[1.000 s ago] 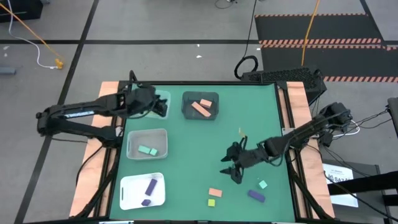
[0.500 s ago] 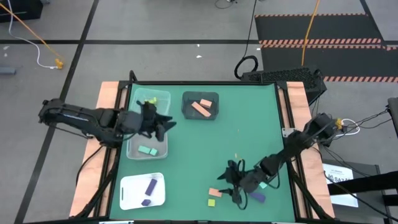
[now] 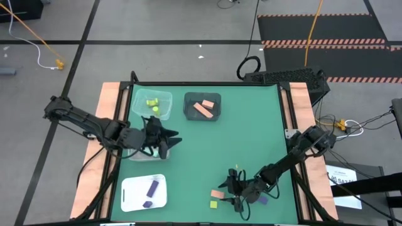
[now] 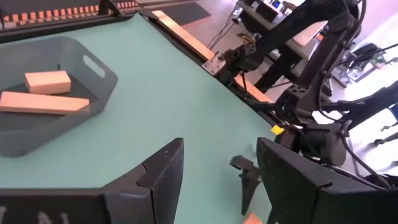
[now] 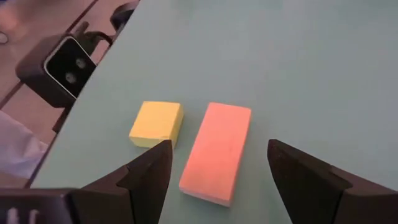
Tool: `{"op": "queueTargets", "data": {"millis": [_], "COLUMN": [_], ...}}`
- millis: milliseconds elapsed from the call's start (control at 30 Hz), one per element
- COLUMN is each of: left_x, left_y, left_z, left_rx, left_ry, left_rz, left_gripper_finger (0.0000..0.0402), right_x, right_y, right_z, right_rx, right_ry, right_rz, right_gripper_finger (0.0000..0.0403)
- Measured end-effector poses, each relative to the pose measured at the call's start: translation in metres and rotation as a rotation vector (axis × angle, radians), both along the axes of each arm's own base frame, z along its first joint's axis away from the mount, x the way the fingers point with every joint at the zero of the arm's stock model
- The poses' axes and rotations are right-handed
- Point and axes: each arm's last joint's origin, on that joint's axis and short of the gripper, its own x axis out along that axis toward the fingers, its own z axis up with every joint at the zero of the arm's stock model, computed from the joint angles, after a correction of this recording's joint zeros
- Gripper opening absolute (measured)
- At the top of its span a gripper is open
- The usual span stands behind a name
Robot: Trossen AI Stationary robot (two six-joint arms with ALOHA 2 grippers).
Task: Sort & place blocks by color
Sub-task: Put the brown block into the black bin
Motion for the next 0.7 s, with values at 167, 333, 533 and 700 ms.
{"op": "queueTargets", "data": {"millis": [167,333,533,700], "left_x": [0.006,0.009,0.009,0.009], "left_y": [-0.003,-0.004,-0.003,-0.003], "left_z": [-0.006,-0.009,-0.009,-0.009], "left_rx": [0.006,0.015,0.023,0.023], "left_ry": [0.02,0.034,0.033,0.033], "left_rz": [0.004,0.003,0.003,0.003], "left_gripper_finger": [0.0202,0.0202,0.0202,0.0202], "right_x": [-0.001,0.0,0.001,0.004], "right_y": [0.001,0.001,-0.002,-0.008], "right_z": [-0.013,-0.022,-0.023,-0.024], "right_rx": [-0.027,-0.086,-0.14,-0.179], "right_ry": [0.029,0.023,0.01,0.025], "right_rz": [0.008,0.015,-0.016,-0.022], "right_gripper_finger": [0.0253,0.0253,0.022,0.0139]}}
